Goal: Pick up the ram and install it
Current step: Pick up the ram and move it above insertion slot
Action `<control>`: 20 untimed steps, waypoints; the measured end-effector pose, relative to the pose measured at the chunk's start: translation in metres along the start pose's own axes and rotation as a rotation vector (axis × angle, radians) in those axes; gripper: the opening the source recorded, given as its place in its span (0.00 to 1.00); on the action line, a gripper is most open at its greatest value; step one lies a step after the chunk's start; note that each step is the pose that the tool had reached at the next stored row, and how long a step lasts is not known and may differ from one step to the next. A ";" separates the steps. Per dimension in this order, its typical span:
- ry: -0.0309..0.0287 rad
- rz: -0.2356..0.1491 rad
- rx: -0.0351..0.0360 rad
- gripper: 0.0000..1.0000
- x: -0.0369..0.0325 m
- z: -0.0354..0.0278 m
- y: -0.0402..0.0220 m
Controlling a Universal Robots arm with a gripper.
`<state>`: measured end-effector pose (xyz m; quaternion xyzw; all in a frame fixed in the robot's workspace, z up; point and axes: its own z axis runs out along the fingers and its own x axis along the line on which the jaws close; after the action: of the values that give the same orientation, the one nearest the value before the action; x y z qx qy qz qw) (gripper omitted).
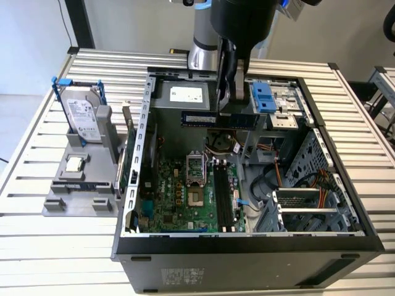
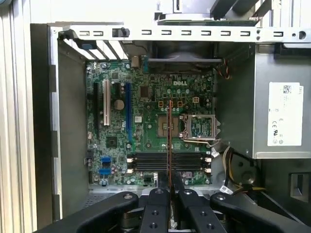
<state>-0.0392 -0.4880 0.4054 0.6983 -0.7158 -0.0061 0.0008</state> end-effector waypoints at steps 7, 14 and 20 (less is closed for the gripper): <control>0.0000 0.000 0.0000 0.00 -0.0002 -0.0001 -0.0084; 0.0001 -0.009 -0.0001 0.00 -0.0005 -0.0002 -0.0193; 0.0001 -0.016 -0.0001 0.00 -0.0008 -0.0003 -0.0320</control>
<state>-0.0072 -0.4881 0.4053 0.7039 -0.7102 -0.0062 0.0008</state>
